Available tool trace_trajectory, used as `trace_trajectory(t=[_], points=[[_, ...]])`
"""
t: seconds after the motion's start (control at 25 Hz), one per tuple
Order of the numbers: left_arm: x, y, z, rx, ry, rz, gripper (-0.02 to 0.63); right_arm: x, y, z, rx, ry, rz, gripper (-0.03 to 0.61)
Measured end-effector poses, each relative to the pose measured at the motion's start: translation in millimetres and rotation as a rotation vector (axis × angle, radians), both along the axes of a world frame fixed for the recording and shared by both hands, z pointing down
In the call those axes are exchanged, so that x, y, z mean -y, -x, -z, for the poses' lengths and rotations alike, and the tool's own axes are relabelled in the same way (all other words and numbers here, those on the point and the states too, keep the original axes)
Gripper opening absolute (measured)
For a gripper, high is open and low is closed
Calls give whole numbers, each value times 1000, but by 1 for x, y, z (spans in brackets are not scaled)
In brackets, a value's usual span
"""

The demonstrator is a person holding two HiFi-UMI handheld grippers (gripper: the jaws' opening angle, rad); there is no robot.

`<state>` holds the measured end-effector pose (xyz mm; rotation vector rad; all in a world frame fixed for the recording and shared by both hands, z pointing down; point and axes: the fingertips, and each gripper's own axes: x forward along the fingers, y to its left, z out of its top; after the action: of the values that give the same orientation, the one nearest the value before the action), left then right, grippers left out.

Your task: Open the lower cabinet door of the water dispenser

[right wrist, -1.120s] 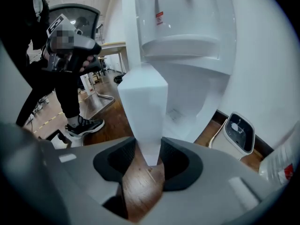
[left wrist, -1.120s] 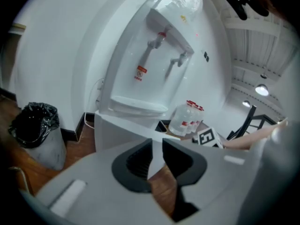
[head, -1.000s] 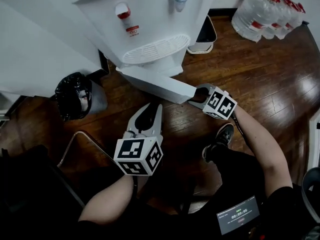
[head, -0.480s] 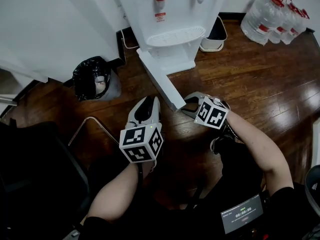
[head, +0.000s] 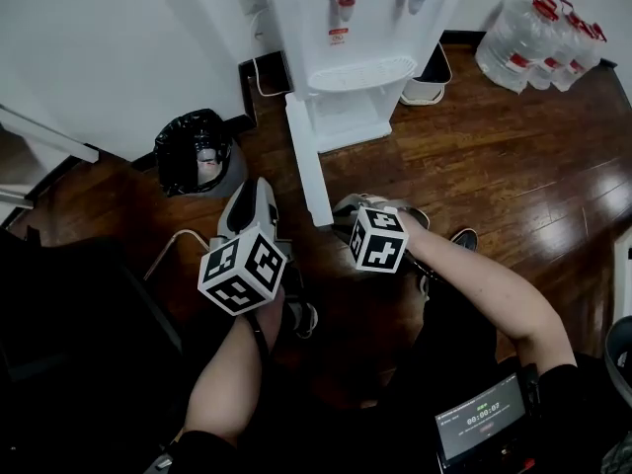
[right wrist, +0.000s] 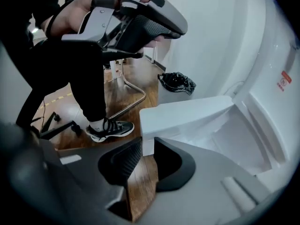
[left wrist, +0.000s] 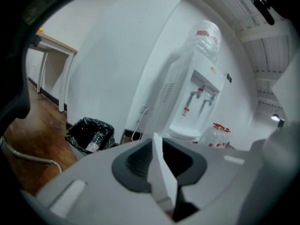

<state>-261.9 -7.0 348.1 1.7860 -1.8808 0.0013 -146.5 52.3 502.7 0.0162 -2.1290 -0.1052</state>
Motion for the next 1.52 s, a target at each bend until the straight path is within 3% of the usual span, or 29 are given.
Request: trace_trajectory(t=[0.12,0.32,0.44,0.56,0.64,0.68,0.76,0.84,0.96,1.12,1.2,1.36,1.52], points=[[-8,-12,-10,63,27,-84,89,-3,17,1,61,48,-54,83],[-34,-58,-63,166,189,-272,163,-9,41,1,91,-35,2,82],[-30,-55,-73,294,188,-295,179,-10,39,4,71,-58,3,70],[-25,-52,-76,253,200,-283,193,4,17,24,59,-43,-87,52],[-25,-58,-80,244,213,-295,210,25,-11,52,101,-5,-247,52],[-26,-63,-82,261,214,-307,216,37,-28,70,156,30,-375,52],[-27,-66,-92,334,209,-330,222,58,-58,113,334,131,-689,44],[-29,-66,-105,395,211,-347,222,65,-77,146,503,185,-924,25],[-33,-65,-119,419,232,-349,231,59,-87,161,643,194,-1069,25],[-30,-67,-120,444,238,-352,236,57,-92,152,775,244,-1117,25],[-31,-62,-118,444,247,-339,236,60,-101,133,754,238,-1118,23],[-31,-40,-111,408,273,-281,213,77,-105,111,746,361,-1111,20],[-30,1,-112,392,323,-170,189,86,-107,117,771,359,-1109,17]])
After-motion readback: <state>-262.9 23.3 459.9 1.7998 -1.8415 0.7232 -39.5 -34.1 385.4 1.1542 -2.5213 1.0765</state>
